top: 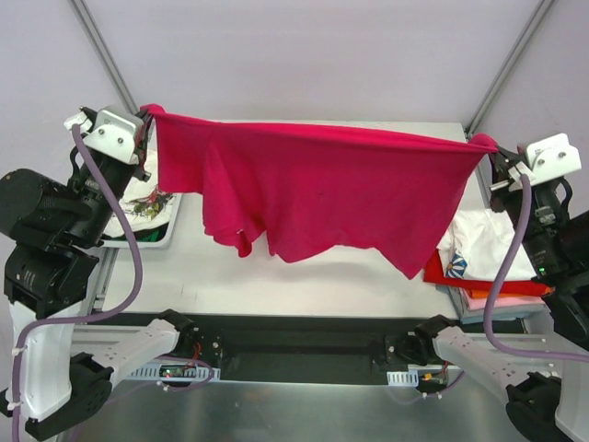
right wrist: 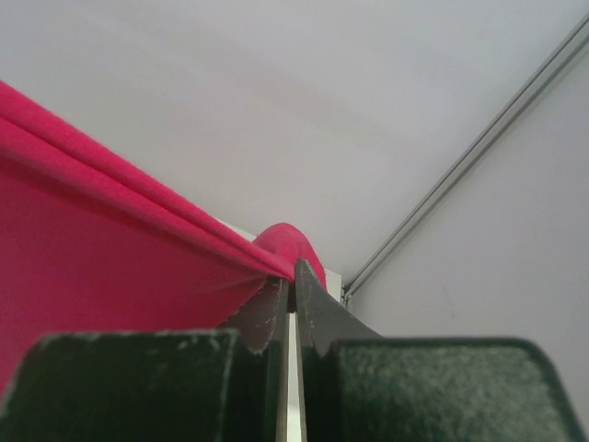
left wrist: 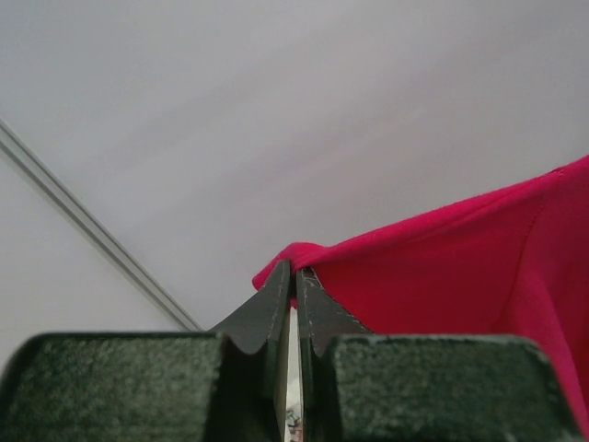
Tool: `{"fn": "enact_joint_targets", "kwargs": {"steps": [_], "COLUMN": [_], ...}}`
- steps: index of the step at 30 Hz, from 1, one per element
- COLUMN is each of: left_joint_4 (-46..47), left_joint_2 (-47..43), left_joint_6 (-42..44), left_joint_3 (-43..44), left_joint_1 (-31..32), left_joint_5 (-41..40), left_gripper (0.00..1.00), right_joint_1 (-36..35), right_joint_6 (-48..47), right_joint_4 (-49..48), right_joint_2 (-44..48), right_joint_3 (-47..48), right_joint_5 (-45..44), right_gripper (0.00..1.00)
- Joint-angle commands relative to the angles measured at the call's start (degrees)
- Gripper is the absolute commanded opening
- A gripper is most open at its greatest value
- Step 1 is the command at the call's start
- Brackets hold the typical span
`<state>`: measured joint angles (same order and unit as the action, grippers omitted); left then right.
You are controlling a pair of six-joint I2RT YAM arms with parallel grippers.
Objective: Fold and stack the t-shirts
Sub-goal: Flatten out the tshirt
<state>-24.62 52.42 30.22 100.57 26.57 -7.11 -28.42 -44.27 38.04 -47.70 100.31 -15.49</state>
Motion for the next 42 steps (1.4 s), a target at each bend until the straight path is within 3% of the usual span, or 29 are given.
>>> {"fn": "enact_joint_targets", "kwargs": {"steps": [1, 17, 28, 37, 42], "left_joint_4": [-3.4, -14.7, -18.5, -19.7, -20.5], "left_joint_2": [-2.5, -6.5, -9.1, -9.2, -8.8], "left_joint_6": [-3.3, -9.5, -6.1, -7.2, -9.3], "left_joint_3": [0.0, 14.9, 12.5, 18.4, 24.7], "left_joint_1": [-1.7, -4.2, -4.7, -4.8, -5.0], "left_joint_5": [-0.5, 18.1, 17.4, 19.8, 24.4], "left_gripper": [0.0, 0.0, 0.0, 0.0, 0.0], "right_joint_1": [1.6, 4.5, 6.1, 6.2, 6.7], "right_joint_6": [2.1, 6.7, 5.6, 7.2, 8.6], "right_joint_4": [1.0, 5.4, 7.3, 7.7, 8.8], "right_joint_2": [2.8, 5.4, 6.3, 6.0, 5.4], "right_joint_3": [0.3, 4.3, 5.2, 7.3, 10.6], "right_joint_5": [-1.5, 9.9, 14.0, 15.0, 19.9], "right_gripper": [0.01, 0.01, 0.01, 0.01, 0.01]}}
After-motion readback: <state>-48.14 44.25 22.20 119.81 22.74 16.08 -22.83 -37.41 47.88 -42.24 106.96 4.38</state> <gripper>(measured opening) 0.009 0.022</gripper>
